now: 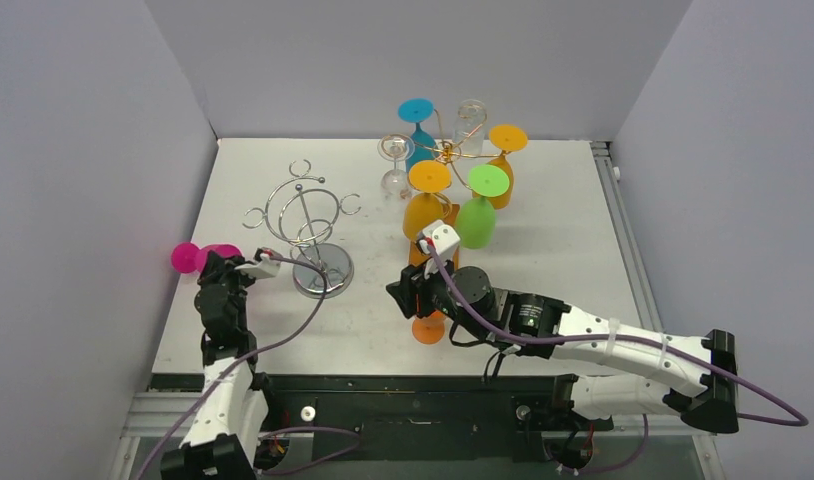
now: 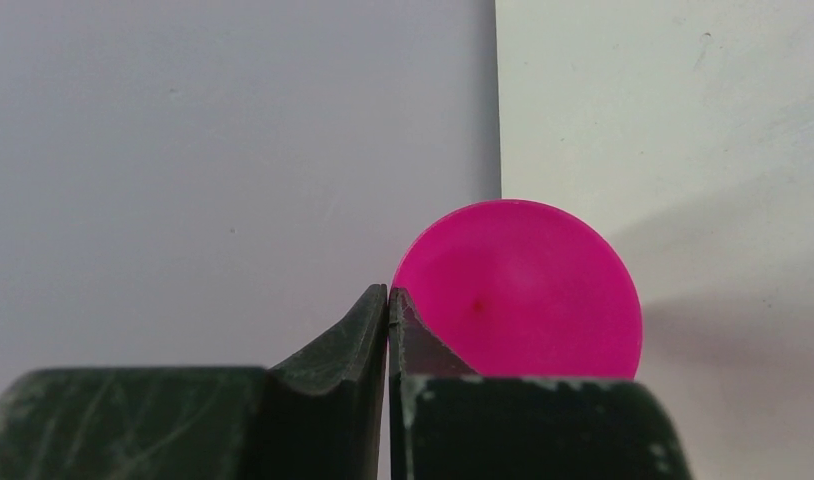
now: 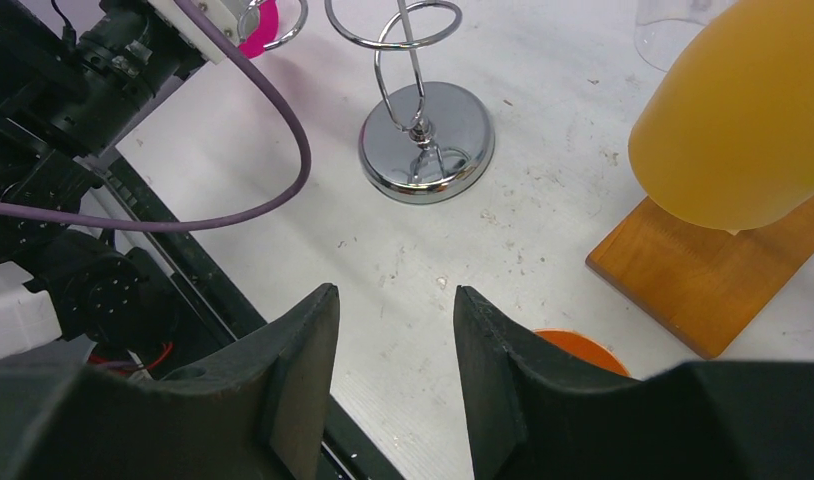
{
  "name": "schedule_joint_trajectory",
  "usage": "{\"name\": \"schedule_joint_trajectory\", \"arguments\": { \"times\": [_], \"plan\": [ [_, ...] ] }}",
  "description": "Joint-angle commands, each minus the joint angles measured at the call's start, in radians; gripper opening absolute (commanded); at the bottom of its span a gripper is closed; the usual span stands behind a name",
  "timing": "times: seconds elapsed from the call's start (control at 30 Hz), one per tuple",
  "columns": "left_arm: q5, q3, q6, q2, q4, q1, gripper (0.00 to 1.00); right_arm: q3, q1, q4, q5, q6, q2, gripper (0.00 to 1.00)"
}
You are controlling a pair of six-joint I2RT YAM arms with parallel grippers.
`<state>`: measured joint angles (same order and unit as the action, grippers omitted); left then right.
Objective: Place the wine glass upside down on the wine glass rack
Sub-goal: Pick up the wine glass at the center of the board, then turn the wine glass upside down at the wine rack.
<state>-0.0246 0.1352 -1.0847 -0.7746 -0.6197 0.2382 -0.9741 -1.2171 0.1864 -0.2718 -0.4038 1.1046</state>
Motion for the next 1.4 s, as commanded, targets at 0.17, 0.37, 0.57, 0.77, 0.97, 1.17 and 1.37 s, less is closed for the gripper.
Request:
{"name": "schedule_joint_trajectory", "arguments": {
  "times": [0.17, 0.37, 0.57, 0.77, 0.97, 1.17, 1.37],
  "plan": [
    [0.045, 0.105, 0.068, 0.255, 0.451, 0.000, 0.00, -0.070, -0.012, 0.028, 0.008, 0.029, -0.057, 0.42],
    [0.073, 0.262, 0.135, 0.286, 0.729, 0.000, 0.00, -0.130, -0.011, 0.071, 0.052, 0.045, -0.030, 0.42],
    [0.140, 0.369, 0.224, 0.317, 0.798, 0.000, 0.00, -0.170, -0.012, 0.098, 0.063, 0.057, -0.022, 0.42],
    [0.225, 0.579, 0.304, 0.321, 0.972, -0.002, 0.00, -0.222, -0.004, 0.136, 0.089, 0.066, -0.009, 0.43],
    [0.299, 0.832, 0.377, 0.328, 1.199, -0.002, 0.00, -0.273, 0.010, 0.141, 0.154, 0.066, 0.017, 0.43],
    [0.414, 1.099, 0.456, 0.339, 1.274, -0.002, 0.00, -0.367, 0.026, 0.146, 0.230, 0.070, 0.058, 0.45],
    [0.553, 1.323, 0.535, 0.331, 1.243, -0.007, 0.00, -0.516, 0.085, 0.155, 0.382, 0.019, 0.163, 0.51]
  ]
}}
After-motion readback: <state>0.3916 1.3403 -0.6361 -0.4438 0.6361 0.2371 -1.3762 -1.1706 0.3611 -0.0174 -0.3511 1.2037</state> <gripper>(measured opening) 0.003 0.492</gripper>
